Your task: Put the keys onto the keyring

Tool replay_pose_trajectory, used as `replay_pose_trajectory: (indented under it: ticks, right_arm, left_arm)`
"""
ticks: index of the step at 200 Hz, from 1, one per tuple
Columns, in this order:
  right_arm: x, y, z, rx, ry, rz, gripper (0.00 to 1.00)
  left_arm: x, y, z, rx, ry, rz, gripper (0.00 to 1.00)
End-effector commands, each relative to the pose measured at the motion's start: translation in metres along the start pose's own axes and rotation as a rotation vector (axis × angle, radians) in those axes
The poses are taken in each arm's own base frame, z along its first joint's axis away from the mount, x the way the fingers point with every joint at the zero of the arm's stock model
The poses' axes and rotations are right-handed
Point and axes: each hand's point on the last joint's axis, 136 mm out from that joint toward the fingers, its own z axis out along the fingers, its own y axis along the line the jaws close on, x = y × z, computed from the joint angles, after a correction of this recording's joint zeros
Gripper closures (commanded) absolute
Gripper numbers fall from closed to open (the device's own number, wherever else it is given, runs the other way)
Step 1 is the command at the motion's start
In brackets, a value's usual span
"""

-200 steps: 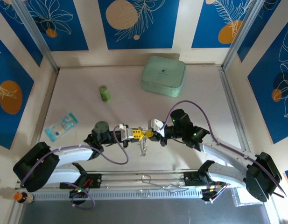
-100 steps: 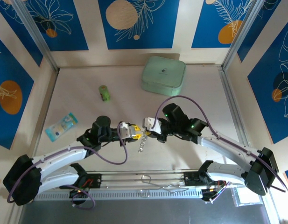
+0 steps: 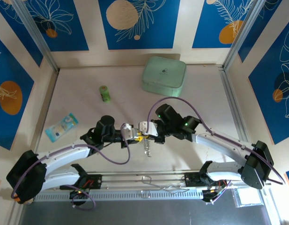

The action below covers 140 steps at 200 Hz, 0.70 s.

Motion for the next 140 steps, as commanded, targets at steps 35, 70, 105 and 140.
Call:
replay_pose_trajectory:
  ticks: [35,70,105,140]
  right_arm:
    - [-0.027,-0.004,-0.011,0.029,-0.132,-0.032,0.92]
    - [-0.024,-0.011,-0.028,0.063,-0.355,0.125,0.73]
    - [-0.017,-0.002,-0.023,0.039,-0.401,0.193,0.73]
    - [-0.015,0.001,-0.020,0.023,-0.418,0.188,0.73]
  left_arm:
    - [-0.023,-0.003,0.000,0.038,-0.065,0.039,1.00]
    - [-0.033,-0.001,-0.003,-0.001,-0.162,0.026,1.00]
    - [-0.041,-0.002,-0.004,-0.005,-0.269,-0.018,1.00]
    - [-0.039,-0.004,-0.001,0.007,-0.303,-0.048,1.00]
